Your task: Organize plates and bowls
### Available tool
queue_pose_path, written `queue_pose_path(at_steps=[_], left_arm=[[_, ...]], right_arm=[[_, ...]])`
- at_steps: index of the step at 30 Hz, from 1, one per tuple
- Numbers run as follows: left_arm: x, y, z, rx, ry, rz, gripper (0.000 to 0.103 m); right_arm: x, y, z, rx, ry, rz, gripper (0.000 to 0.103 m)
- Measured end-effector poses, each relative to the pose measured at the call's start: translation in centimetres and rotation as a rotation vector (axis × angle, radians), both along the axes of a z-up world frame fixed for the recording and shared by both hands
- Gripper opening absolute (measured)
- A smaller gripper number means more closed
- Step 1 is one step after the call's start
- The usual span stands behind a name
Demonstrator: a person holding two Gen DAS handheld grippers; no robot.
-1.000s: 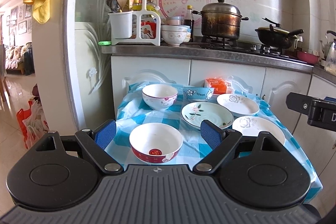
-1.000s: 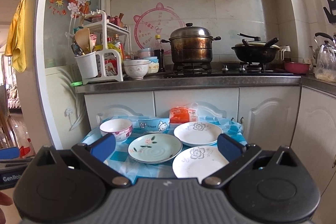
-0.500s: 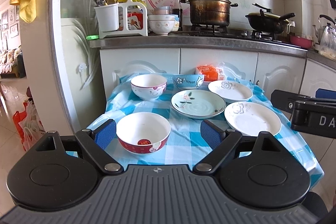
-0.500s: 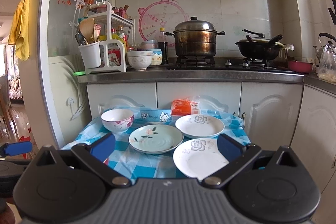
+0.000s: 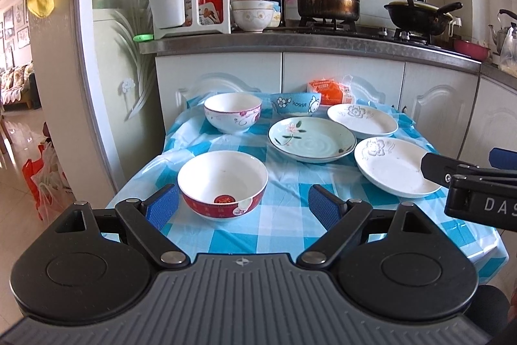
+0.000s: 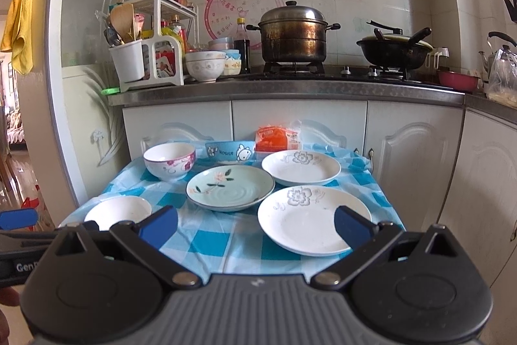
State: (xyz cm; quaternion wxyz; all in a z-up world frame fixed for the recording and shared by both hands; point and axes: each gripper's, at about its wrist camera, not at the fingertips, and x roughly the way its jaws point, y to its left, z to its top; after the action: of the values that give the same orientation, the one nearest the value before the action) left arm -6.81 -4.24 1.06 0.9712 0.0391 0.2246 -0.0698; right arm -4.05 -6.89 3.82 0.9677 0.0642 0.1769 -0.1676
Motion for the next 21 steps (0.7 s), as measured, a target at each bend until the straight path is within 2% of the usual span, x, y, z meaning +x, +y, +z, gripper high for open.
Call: queue_pose_path(at_steps=[8,14,21], left_arm=[[0.9,-0.6,-1.1,0.021,0.036,0.001,0.103],[1.9,-1.6,-2.2,0.028,0.071,-0.036,0.103],[3.0,-2.2,-4.3,-0.037,0.112,-0.092,0.103]], right_arm=[[0.5,-0.7,-1.5,0.011,0.028,-0.02,0.102],[0.6,-1.7,-3.0,0.045,0.032,-0.02,0.102],[0.7,-3.3,-5.0,0.035,0.033,-0.046,0.102]])
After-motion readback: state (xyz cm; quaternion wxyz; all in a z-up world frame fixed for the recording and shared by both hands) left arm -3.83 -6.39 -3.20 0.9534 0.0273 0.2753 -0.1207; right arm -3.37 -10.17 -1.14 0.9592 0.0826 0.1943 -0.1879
